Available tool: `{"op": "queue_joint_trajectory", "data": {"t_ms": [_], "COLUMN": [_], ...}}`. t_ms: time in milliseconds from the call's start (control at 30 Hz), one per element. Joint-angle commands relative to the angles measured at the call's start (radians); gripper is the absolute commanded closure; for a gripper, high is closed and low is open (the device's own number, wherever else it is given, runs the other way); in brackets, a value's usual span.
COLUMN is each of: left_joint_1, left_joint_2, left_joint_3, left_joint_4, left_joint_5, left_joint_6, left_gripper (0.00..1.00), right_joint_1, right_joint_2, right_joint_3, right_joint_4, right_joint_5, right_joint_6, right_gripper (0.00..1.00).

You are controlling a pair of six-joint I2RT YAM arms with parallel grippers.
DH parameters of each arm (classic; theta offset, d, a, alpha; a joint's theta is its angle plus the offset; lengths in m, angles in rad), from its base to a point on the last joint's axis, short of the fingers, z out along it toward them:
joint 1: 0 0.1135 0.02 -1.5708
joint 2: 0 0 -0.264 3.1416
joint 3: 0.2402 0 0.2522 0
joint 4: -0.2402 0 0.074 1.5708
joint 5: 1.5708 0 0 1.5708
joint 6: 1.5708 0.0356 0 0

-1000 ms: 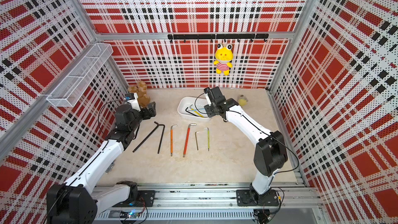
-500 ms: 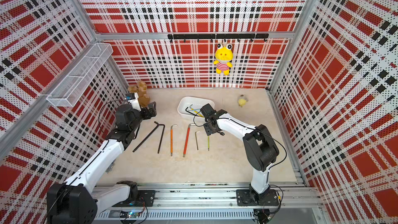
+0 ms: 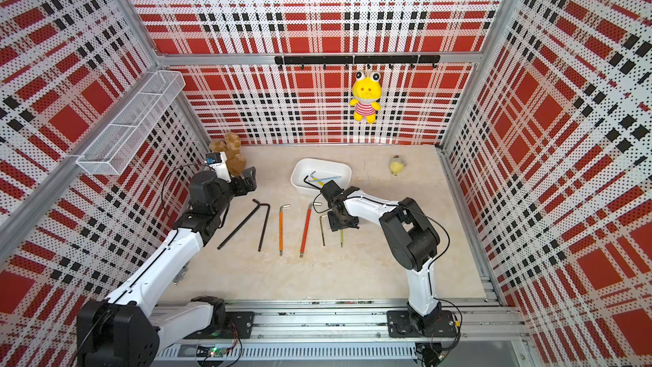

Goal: Put the hex key on the desktop into the storage box
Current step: Pick up the Allen key from the center of the board.

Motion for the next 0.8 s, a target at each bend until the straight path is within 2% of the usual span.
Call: {"op": "queue_joint_trajectory", "data": {"t_ms": [0,100,233,333,567,767], "left_joint_1": [-0.007,-0.008,-0.008,-0.008,-0.006,-0.008], "left_joint_2": [-0.01,-0.009,-0.009,-0.009,-0.019,-0.023], "left_joint_3": [-0.009,-0.009,-0.008,-0.007,-0.011,-0.014], "left_joint_4": [0.005,0.005,0.005,0.005,0.005,0.007], "left_joint_5": [-0.005,-0.006,-0.005,-0.003,-0.009,-0.012], "left_joint_6": [0.005,0.005,0.005,0.004,0.004,0.005], "left_gripper": [0.02,0.02,0.03,0.02,0.03,0.02], "right_joint_1": [0.011,0.012,0.014,0.015,0.015,0.017], "right_joint_2": [0.022,0.027,0.03,0.032,0.02,-0.11], "right_joint_3": [0.019,0.006,-0.009,-0.011,-0.014,-0.062], "right_joint_4": [0.014,0.02,0.028,0.028,0.028,0.08], "right_joint_5": [-0.01,-0.028,-0.046,-0.052,-0.043,-0.002], "right_joint_6": [0.029,0.034,0.041,0.042,0.035,-0.054], "right_gripper": [0.51,0.58,0.86,0.98,1.0,1.0]}}
